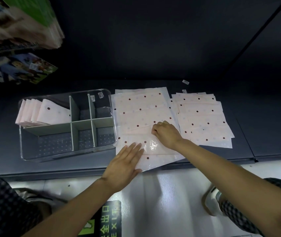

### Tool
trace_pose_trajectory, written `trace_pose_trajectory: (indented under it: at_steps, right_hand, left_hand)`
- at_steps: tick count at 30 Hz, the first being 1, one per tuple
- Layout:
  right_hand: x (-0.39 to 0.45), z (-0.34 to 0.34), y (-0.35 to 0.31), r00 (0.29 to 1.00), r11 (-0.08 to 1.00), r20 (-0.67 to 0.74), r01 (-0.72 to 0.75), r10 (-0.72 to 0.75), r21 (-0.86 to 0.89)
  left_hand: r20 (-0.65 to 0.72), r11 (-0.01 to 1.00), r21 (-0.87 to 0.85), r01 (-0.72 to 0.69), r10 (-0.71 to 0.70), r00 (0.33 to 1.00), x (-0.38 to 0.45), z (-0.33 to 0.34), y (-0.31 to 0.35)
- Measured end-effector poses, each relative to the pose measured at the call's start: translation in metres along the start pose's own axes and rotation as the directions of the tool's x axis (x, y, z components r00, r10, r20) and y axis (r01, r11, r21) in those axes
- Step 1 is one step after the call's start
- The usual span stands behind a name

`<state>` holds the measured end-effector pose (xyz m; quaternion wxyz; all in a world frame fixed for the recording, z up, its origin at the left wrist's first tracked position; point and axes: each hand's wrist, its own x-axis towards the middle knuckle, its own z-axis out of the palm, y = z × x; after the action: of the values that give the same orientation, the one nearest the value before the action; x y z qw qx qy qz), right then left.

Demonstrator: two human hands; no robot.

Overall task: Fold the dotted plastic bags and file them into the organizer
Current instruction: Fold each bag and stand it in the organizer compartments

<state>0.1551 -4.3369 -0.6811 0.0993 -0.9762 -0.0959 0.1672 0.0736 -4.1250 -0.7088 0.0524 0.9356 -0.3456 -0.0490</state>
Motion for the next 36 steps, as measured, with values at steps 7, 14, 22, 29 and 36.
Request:
trace_pose_trajectory:
  at_steps: [7, 14, 22, 29, 36]
  right_hand:
    - [-0.021, 0.025, -0.021, 0.980, 0.994, -0.181, 0.096, -0.085, 0.052]
    - [-0.065, 0.064, -0.002, 0.987, 0.988, -0.057, 0.150, -0.153, -0.048]
    - [-0.067, 0.038, 0.018, 0.981, 0.996, -0.177, -0.080, 0.084, 0.029]
    - [-0.006, 0.010, -0.016, 0.999, 0.995, 0.030, -0.014, 0.011, 0.100]
    - [0.006, -0.008, -0.017, 0.962, 0.985, 0.272, -0.069, 0.024, 0.158]
  left_hand:
    - [0.091, 1.000, 0.025, 0.000, -0.002, 0.996, -0.001, 0.018, 0.002]
    - [0.013, 0.999, 0.028, 0.025, -0.025, 1.000, 0.001, 0.016, 0.003]
    - [0.083, 0.997, 0.001, 0.073, -0.073, 0.994, 0.000, 0.013, 0.007]
    - [0.187, 0.993, -0.093, 0.075, -0.057, 0.981, 0.002, 0.018, 0.001]
    - [0.103, 0.958, -0.248, 0.143, -0.121, 0.987, 0.002, -0.002, 0.003]
